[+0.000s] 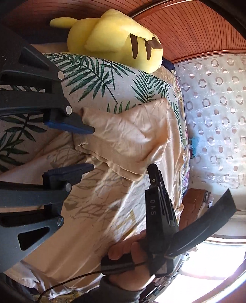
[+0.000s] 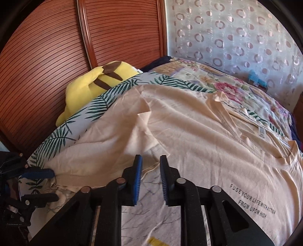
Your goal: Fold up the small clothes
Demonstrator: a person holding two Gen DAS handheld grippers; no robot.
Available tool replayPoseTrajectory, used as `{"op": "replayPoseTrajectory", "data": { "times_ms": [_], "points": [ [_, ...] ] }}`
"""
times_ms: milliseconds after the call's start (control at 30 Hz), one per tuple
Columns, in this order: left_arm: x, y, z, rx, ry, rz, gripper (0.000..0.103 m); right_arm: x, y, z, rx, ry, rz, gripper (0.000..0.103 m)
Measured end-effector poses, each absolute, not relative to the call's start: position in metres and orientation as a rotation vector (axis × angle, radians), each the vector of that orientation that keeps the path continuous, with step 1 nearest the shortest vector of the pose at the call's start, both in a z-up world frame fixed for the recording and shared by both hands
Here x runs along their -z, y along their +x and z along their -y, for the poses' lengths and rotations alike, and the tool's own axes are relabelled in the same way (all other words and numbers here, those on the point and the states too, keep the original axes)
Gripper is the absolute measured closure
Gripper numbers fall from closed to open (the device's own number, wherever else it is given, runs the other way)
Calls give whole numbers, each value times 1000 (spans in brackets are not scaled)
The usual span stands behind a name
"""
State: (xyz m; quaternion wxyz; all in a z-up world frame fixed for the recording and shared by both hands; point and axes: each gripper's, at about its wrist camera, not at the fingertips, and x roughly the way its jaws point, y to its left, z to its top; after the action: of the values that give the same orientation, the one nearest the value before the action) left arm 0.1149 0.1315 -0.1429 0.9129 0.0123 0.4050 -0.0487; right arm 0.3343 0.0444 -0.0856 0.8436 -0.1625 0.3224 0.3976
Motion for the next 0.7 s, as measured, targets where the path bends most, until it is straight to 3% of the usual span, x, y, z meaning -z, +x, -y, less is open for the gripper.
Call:
{"op": "replayPoseTrajectory", "data": {
  "times_ms": [100, 167, 467, 700],
  "points": [
    [144, 116, -133, 70, 54, -829, 88, 87, 337, -46, -832, -351, -685, 92],
    [140, 116, -137, 65, 36, -823, 96, 86, 340, -45, -820, -348, -688, 100],
    [99, 106, -115, 114, 74, -714, 97, 70, 336, -24, -773, -271, -596, 103],
    [106, 114, -92, 175, 84, -780, 97, 70, 334, -15, -804, -200, -602, 103]
  ]
}}
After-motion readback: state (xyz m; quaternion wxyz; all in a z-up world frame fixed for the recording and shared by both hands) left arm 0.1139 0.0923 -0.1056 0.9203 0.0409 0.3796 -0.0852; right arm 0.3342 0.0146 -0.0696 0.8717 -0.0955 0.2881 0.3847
